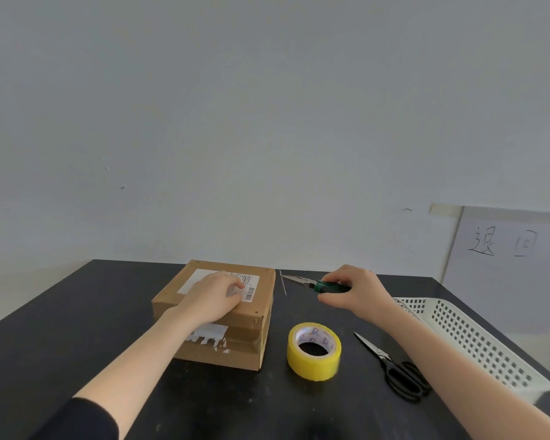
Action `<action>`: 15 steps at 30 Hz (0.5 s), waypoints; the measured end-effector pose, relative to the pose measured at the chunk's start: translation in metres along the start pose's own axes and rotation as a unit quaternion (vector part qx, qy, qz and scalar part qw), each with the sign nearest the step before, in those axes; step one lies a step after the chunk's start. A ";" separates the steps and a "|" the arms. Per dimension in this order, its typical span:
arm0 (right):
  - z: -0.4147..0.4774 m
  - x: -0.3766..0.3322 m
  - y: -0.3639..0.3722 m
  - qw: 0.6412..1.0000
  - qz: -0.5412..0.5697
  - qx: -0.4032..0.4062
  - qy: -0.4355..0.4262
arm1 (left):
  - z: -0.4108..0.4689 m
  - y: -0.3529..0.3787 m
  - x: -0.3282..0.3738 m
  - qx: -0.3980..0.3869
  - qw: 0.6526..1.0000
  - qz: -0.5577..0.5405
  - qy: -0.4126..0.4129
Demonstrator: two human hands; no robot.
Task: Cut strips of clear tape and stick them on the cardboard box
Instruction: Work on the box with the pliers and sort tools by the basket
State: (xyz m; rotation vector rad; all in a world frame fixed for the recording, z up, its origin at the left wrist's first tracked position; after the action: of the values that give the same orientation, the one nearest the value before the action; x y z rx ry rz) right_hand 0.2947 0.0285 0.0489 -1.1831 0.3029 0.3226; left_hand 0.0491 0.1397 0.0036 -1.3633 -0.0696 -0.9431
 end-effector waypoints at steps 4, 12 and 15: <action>-0.007 0.020 -0.011 0.999 0.013 0.026 0.036 | 0.003 0.008 0.026 0.013 0.999 -0.029 0.039; -0.036 0.062 -0.038 0.992 -0.009 0.073 0.104 | 0.012 0.036 0.087 0.005 0.990 -0.031 0.139; -0.048 0.076 -0.047 0.988 -0.015 0.079 0.129 | 0.015 0.050 0.106 -0.010 0.986 -0.023 0.163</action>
State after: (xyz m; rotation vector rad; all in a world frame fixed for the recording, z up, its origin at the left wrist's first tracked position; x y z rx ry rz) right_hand 0.3806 -0.0264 0.0420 -1.0708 0.5257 0.1161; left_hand 0.1545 0.0917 0.0265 -1.2141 0.1579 -1.1970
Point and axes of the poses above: each hand's wrist, its own z-axis towards the middle knuckle, its own y-axis out of the palm, x = y × z, the point moved 7 cm from there along z, towards the middle knuckle, and after that the axes turned 12 degrees about -z, right-handed, at the moved point
